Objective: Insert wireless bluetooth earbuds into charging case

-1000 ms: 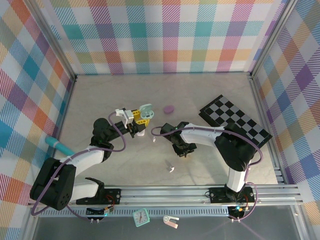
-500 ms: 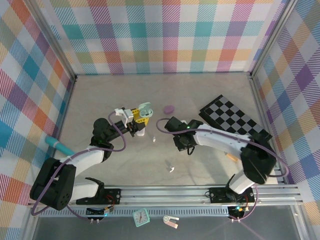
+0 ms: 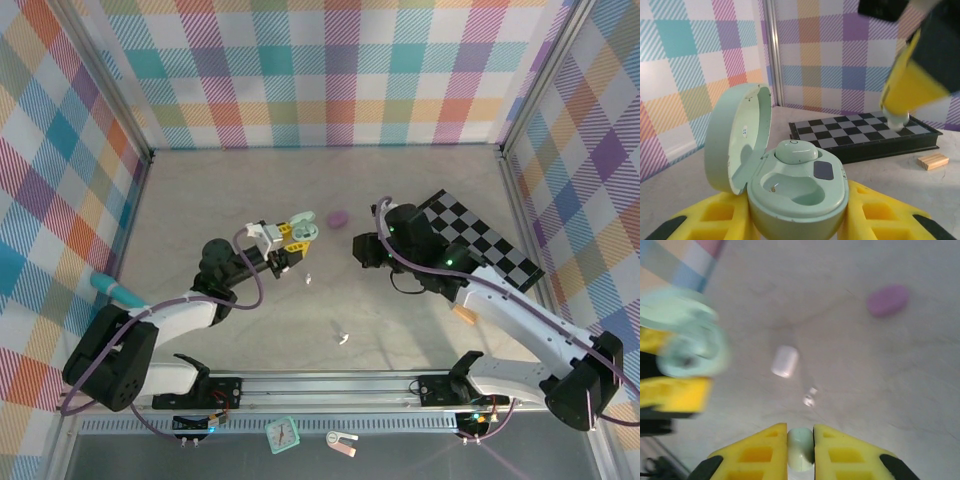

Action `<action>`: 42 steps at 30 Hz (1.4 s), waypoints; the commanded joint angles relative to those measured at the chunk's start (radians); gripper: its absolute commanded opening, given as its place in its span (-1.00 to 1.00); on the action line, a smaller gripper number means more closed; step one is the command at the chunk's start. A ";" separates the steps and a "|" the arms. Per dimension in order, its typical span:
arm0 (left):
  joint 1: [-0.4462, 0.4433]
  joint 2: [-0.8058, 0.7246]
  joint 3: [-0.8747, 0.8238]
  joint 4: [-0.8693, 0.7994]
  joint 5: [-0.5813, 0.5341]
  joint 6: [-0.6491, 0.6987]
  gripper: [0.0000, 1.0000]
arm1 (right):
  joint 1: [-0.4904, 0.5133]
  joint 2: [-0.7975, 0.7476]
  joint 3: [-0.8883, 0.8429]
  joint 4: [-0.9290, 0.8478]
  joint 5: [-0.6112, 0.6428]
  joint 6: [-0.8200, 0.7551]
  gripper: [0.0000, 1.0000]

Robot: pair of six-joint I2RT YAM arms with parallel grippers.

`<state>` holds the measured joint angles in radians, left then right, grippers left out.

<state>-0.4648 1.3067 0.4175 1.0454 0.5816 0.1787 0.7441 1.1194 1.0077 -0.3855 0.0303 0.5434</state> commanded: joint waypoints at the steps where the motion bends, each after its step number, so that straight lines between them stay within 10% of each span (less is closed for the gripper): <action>1: -0.045 0.036 0.042 0.018 -0.058 0.033 -0.51 | -0.012 -0.021 -0.011 0.193 -0.142 0.025 -0.64; 42: -0.210 0.128 0.136 0.102 -0.143 -0.028 -0.54 | -0.013 0.130 -0.016 0.302 -0.213 0.041 -0.64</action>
<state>-0.6666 1.4647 0.5270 1.1030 0.4320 0.1528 0.7330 1.2411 1.0046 -0.0807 -0.1928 0.6048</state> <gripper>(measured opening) 0.350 0.181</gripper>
